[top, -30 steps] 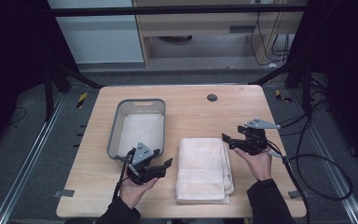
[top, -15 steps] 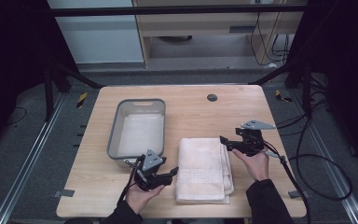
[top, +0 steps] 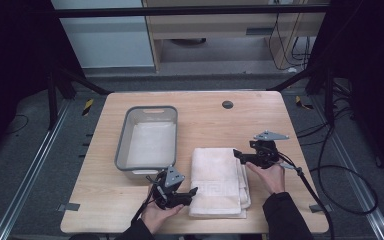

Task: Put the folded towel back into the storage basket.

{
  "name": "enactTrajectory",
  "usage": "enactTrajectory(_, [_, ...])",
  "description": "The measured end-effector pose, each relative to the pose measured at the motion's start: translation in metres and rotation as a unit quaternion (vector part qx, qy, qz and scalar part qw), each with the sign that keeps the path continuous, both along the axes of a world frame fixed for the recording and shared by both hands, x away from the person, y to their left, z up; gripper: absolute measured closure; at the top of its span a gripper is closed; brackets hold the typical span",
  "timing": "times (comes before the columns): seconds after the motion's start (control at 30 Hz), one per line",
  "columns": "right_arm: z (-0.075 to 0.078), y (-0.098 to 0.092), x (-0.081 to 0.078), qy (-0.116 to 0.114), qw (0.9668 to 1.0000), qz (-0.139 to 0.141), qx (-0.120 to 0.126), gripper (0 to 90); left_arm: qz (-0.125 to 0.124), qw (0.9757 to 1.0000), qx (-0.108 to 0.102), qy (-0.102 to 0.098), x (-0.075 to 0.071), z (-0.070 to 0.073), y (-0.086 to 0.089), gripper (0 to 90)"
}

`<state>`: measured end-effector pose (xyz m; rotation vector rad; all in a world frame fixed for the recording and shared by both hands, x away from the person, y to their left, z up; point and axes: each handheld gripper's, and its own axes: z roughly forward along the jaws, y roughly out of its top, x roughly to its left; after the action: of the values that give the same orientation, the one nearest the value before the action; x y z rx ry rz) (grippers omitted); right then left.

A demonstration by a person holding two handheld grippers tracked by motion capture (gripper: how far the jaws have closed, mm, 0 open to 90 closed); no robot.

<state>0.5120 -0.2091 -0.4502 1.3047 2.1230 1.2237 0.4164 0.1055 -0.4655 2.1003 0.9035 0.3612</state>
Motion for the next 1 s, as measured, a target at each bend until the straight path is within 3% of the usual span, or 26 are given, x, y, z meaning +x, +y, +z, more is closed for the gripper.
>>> enactTrajectory(0.57, [-0.026, 0.016, 0.008, 0.040, 0.9984, 0.019, -0.034, 25.2, -0.001, 0.9996, 0.012, 0.027, 0.005, -0.022, -0.012, 31.2])
enactTrajectory(0.9, [-0.035, 0.020, 0.009, 0.058, 0.9973, 0.020, -0.041, 27.5, 0.006, 0.9988, 0.011, 0.047, 0.008, -0.029, -0.013, 30.6])
enactTrajectory(1.0, [-0.038, 0.019, 0.010, 0.075, 0.9968, 0.014, -0.025, 27.8, 0.007, 0.9983, 0.004, 0.058, 0.010, -0.031, -0.013, 30.6])
